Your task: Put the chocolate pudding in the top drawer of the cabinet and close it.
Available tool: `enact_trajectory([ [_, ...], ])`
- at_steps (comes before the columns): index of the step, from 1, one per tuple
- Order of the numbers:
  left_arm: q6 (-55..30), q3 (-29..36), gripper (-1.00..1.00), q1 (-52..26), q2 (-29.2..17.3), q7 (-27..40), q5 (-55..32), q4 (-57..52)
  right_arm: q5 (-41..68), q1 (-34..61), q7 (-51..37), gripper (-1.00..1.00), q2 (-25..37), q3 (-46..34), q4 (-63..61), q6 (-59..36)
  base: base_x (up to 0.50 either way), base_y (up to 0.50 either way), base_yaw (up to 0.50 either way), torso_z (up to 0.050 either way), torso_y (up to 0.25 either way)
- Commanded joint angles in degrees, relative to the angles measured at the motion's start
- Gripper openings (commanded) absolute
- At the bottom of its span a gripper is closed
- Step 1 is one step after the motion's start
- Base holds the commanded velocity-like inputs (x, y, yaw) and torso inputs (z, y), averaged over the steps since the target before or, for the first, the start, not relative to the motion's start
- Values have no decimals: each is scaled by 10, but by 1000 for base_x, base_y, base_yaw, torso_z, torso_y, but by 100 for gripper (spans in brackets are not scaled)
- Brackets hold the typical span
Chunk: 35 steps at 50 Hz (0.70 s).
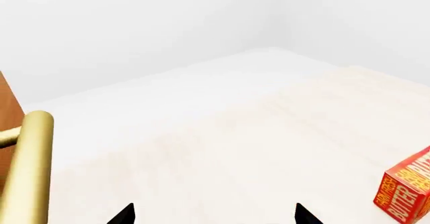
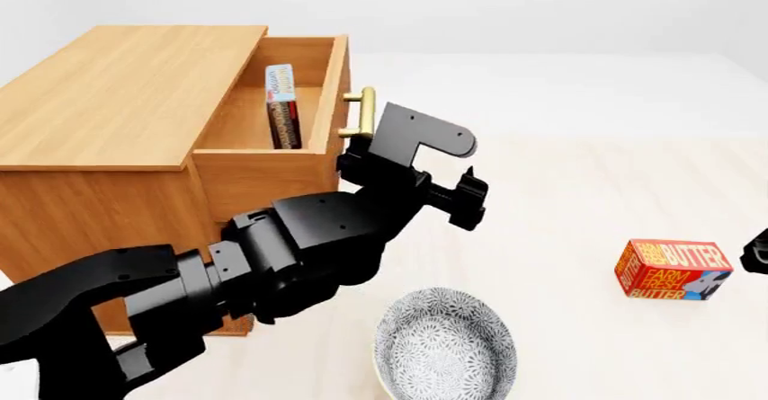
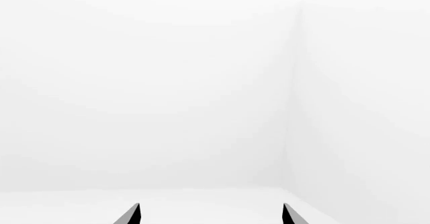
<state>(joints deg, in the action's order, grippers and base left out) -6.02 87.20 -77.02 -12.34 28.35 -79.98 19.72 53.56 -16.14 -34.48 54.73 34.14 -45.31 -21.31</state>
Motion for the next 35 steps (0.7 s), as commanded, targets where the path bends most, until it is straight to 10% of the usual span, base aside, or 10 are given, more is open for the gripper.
enact_trajectory([
  [1,-1,-2,100,-3,-38,15,6,-9,0,1,2,100,-1,0,0,0,0,0,0,0,0],
  [35,-14,3,100,-6,-86,32,20,5,-3,4,14,100,-5,0,0,2,0,0,0,0,0],
])
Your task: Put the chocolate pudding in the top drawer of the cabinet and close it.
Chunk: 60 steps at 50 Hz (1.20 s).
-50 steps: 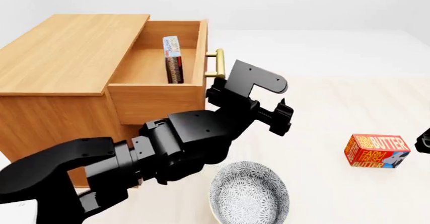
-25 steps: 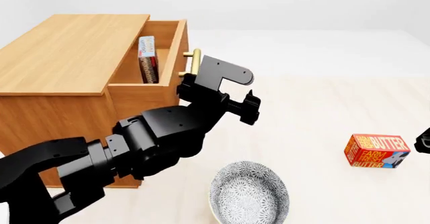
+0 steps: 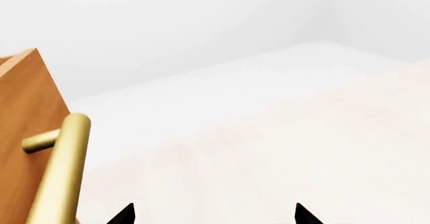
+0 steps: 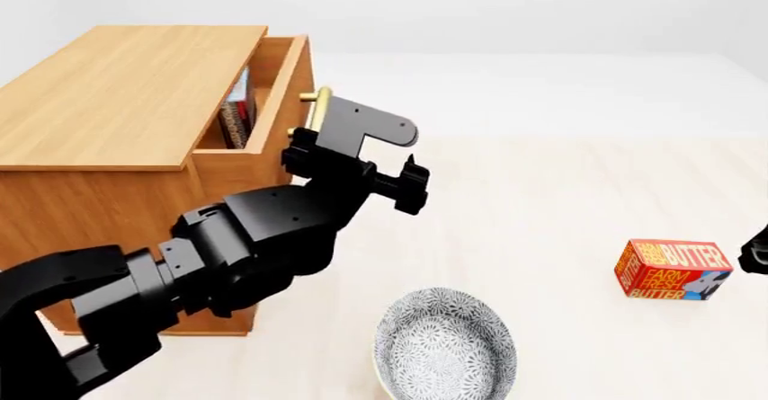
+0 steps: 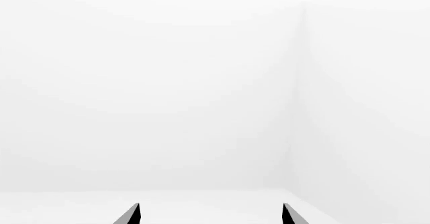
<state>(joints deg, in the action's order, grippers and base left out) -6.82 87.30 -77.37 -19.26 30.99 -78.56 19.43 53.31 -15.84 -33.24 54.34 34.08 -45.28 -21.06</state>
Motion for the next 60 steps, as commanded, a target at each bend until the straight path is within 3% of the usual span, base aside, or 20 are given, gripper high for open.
enact_trajectory([
  [1,-7,2,100,-3,-19,6,7,8,-1,1,2,100,-1,0,0,0,0,0,0,0,0],
  [49,-26,-2,100,-11,-106,37,12,22,-1,4,8,100,-3,1,-1,-5,0,0,0,0,0],
  [60,-23,-7,100,-14,-130,48,12,-39,-1,4,10,100,-3,1,-1,-7,0,0,0,1,3],
])
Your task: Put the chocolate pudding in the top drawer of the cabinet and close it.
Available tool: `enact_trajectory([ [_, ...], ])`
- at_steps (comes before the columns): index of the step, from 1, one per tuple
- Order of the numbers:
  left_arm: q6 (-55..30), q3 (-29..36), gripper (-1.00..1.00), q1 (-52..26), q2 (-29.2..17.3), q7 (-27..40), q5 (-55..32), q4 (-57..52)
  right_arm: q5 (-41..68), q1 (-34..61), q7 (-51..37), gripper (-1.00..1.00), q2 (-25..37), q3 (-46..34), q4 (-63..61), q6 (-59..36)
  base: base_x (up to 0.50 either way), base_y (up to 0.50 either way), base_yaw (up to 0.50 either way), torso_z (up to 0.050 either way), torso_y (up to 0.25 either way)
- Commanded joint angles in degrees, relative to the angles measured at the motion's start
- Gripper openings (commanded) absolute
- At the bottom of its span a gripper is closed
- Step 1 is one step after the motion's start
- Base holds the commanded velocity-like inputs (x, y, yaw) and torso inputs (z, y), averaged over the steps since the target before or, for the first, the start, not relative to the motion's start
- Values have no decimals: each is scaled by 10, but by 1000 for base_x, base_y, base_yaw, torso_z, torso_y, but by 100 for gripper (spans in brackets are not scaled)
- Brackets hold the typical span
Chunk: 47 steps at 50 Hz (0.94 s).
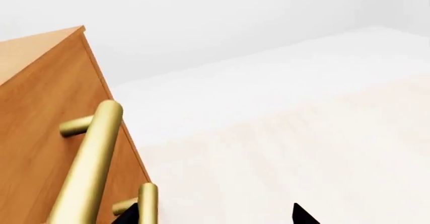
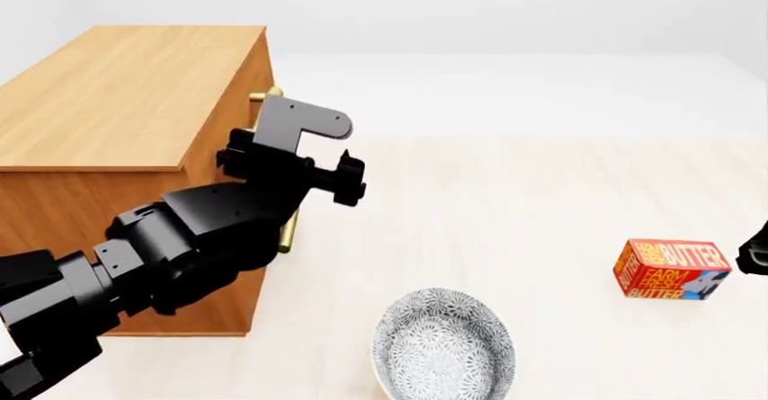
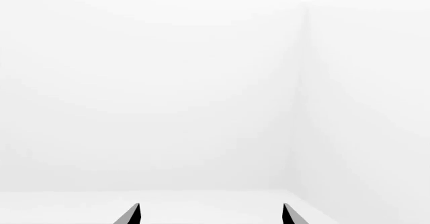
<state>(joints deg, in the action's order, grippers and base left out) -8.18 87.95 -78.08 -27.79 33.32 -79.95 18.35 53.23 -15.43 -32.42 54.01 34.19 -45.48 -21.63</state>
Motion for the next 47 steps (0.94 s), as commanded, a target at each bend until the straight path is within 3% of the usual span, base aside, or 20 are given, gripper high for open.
enact_trajectory([
  [1,-9,-13,100,-8,-49,25,27,-41,0,0,1,100,0,0,1,-1,0,0,0,0,10],
  [20,9,-29,100,-23,-163,-38,-4,-364,1,2,-1,100,-2,1,0,-5,0,0,0,0,1],
  [32,52,-58,100,-23,-231,-46,2,-460,-2,4,4,100,-5,0,0,-1,0,0,0,0,0],
  [47,128,-83,100,15,-348,6,75,-564,-31,0,67,100,-5,-10,4,34,0,0,0,0,0],
])
